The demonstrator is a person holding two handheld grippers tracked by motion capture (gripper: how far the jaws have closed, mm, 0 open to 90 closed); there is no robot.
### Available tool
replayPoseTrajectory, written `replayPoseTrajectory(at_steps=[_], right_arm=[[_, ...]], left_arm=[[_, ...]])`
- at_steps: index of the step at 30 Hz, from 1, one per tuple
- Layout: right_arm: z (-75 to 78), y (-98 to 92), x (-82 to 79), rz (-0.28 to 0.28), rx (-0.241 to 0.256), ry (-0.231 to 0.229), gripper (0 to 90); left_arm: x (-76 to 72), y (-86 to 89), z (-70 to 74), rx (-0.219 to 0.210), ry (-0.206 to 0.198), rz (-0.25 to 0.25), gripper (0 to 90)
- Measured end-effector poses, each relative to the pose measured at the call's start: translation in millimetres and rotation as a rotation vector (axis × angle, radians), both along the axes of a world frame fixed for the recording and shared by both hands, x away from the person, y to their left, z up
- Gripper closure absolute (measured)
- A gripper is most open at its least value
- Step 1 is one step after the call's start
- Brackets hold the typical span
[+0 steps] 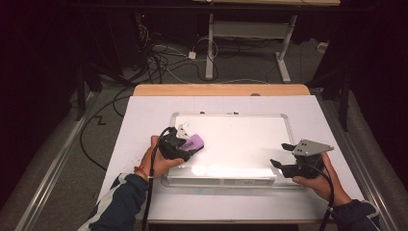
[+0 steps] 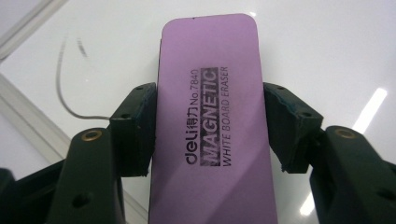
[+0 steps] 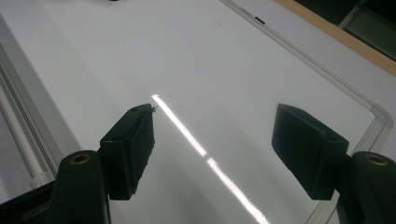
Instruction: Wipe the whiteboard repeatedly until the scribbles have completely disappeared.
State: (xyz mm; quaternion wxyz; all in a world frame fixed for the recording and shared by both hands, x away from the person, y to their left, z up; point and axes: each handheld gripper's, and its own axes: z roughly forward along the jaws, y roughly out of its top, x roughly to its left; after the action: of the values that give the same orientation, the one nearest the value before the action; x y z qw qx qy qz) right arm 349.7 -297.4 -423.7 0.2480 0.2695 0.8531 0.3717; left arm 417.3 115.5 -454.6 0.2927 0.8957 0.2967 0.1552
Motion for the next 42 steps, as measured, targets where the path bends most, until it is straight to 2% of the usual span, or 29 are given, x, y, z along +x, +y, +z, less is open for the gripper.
replayPoseTrajectory(at_steps=[5, 11, 21, 24, 27, 29, 31, 42], right_arm=[[-1.5, -0.1, 1.9, -0.004, 0.001, 0.007, 30.1], [-0.4, 1.1, 1.5, -0.001, 0.009, 0.009, 30.3], [-1.0, -1.2, 2.9, -0.006, 0.011, 0.009, 30.4], [-1.6, -0.6, 3.0, -0.005, 0.004, 0.011, 30.4], [-1.9, -0.4, 3.0, -0.001, 0.003, 0.013, 30.4], [-1.9, -0.6, 3.2, -0.001, 0.003, 0.013, 30.5], [-1.8, -0.9, 2.9, 0.000, 0.002, 0.014, 30.5], [-0.4, -1.9, 0.0, 0.000, -0.001, 0.009, 30.4]], left_arm=[[21.9, -1.5, -0.2, 0.000, -0.011, 0.089, 38.4], [53.8, 2.7, 1.1, 0.000, 0.000, 0.216, 38.4], [76.5, -6.4, 1.4, -0.004, -0.001, 0.388, 38.3], [78.5, -9.2, 3.3, 0.010, 0.016, 0.408, 38.3], [76.8, -10.4, 3.7, 0.023, 0.018, 0.410, 38.3], [73.9, -11.1, 5.0, 0.031, 0.033, 0.413, 38.3], [68.8, -12.4, 6.0, 0.046, 0.040, 0.403, 38.3], [41.5, -11.1, 5.4, 0.045, 0.044, 0.348, 38.3]])
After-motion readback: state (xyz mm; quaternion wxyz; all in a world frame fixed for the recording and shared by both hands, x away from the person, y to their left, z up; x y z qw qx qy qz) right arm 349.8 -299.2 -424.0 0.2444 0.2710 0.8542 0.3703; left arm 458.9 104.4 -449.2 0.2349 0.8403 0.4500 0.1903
